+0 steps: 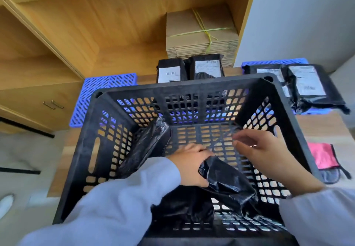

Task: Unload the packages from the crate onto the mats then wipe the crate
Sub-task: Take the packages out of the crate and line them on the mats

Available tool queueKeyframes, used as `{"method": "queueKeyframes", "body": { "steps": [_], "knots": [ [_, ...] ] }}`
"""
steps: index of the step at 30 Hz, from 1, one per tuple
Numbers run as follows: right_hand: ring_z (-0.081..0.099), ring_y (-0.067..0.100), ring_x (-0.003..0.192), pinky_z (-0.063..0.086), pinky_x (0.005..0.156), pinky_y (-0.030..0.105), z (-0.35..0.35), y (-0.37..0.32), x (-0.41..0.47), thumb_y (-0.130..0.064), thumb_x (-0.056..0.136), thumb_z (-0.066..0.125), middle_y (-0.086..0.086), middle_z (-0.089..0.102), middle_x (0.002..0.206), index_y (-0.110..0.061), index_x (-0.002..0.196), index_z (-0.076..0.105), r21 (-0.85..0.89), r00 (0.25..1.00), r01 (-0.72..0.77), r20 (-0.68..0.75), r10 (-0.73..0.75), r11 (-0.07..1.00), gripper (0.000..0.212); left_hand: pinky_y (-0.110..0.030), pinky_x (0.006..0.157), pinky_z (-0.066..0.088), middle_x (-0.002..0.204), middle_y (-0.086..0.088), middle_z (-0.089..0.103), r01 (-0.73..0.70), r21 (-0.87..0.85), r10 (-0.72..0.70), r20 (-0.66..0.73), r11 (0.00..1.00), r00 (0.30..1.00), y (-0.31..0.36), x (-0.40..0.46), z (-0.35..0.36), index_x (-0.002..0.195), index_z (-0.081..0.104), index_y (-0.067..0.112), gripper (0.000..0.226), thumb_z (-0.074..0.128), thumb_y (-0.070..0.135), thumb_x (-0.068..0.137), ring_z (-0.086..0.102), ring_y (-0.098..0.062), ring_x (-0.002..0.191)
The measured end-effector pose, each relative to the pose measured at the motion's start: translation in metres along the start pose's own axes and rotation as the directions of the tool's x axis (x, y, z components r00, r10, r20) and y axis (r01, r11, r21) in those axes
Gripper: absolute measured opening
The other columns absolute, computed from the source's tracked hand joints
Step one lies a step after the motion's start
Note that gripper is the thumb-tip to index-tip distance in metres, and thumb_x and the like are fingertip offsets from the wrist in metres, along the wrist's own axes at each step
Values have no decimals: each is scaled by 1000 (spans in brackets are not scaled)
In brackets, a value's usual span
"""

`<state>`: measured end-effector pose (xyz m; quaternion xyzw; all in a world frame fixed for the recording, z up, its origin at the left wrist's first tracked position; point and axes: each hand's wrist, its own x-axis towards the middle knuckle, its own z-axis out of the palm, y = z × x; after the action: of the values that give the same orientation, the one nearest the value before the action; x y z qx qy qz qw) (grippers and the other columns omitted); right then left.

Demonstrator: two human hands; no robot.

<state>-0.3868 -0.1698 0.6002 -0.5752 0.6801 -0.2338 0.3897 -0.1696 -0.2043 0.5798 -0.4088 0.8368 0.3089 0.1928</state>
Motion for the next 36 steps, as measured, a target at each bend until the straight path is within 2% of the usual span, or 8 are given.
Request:
{"method": "queueKeyframes", "body": {
  "steps": [5, 10, 14, 20, 23, 30, 33, 36],
  "knots": [
    [67, 3, 80, 53, 79, 31, 6, 6, 3, -25, 91, 67, -13, 72, 81, -31, 84, 71, 26, 996, 5, 90, -7, 1000, 9, -43, 119, 3, 159, -11, 10, -120, 434, 107, 54, 893, 993, 41, 24, 35, 152, 17, 21, 92, 70, 39, 79, 6, -28, 147],
    [63, -3, 68, 45, 68, 22, 5, 9, 3, -26, 91, 65, -18, 70, 74, -30, 85, 71, 80, 998, 35, 44, -39, 996, 9, -50, 118, 9, 148, -17, 32, -171, 647, 167, 68, 743, 984, 55, 47, 66, 145, 25, 13, 80, 69, 31, 81, 26, -34, 139],
    [62, -2, 69, 46, 67, 21, 3, 8, 2, -27, 93, 63, -16, 68, 76, -28, 90, 71, 109, 999, 48, 17, -50, 993, 8, -54, 112, 22, 128, -16, 53, -207, 708, 214, 81, 675, 974, 51, 54, 77, 142, 33, 11, 81, 73, 35, 75, 48, -36, 119],
    [64, 2, 72, 54, 72, 28, 2, 0, 3, -28, 92, 63, -13, 69, 74, -26, 89, 72, 114, 998, 51, 26, -54, 992, 10, -57, 102, 35, 131, -22, 49, -223, 735, 249, 76, 641, 966, 57, 59, 81, 144, 26, 3, 72, 65, 18, 86, 49, -39, 115],
    [64, 4, 68, 53, 67, 27, 1, -1, 4, -25, 91, 62, -10, 70, 72, -26, 84, 72, 147, 999, 43, -27, -39, 988, 12, -48, 89, 45, 123, -19, 54, -203, 676, 215, 67, 709, 974, 58, 64, 67, 133, 36, 6, 58, 66, 19, 85, 52, -35, 110],
    [63, 3, 73, 50, 69, 25, -9, -7, 1, -22, 92, 60, -9, 69, 74, -22, 85, 71, 298, 958, 24, -280, 63, 954, 13, -43, 87, 48, 117, -3, 63, -165, 417, 138, 94, 894, 986, 55, 71, 26, 120, 52, 22, 35, 59, 26, 86, 59, -30, 108],
    [64, 5, 80, 52, 77, 33, -12, -7, 1, -31, 92, 60, -9, 69, 81, -26, 89, 69, 315, 928, 30, -361, 91, 949, 11, -33, 81, 48, 103, 10, 68, -62, 121, 64, -8, 991, 998, 46, 55, -1, 108, 58, 35, 27, 62, 31, 81, 63, -21, 96],
    [61, 4, 91, 49, 84, 32, -14, -9, 0, -44, 95, 54, -5, 65, 102, -26, 102, 66, 360, 912, 24, -391, 127, 933, 22, -29, 83, 50, 98, 13, 69, 4, -291, -66, -204, 957, 977, 24, 26, -27, 102, 61, 36, 36, 75, 22, 72, 64, -13, 93]
  ]
}}
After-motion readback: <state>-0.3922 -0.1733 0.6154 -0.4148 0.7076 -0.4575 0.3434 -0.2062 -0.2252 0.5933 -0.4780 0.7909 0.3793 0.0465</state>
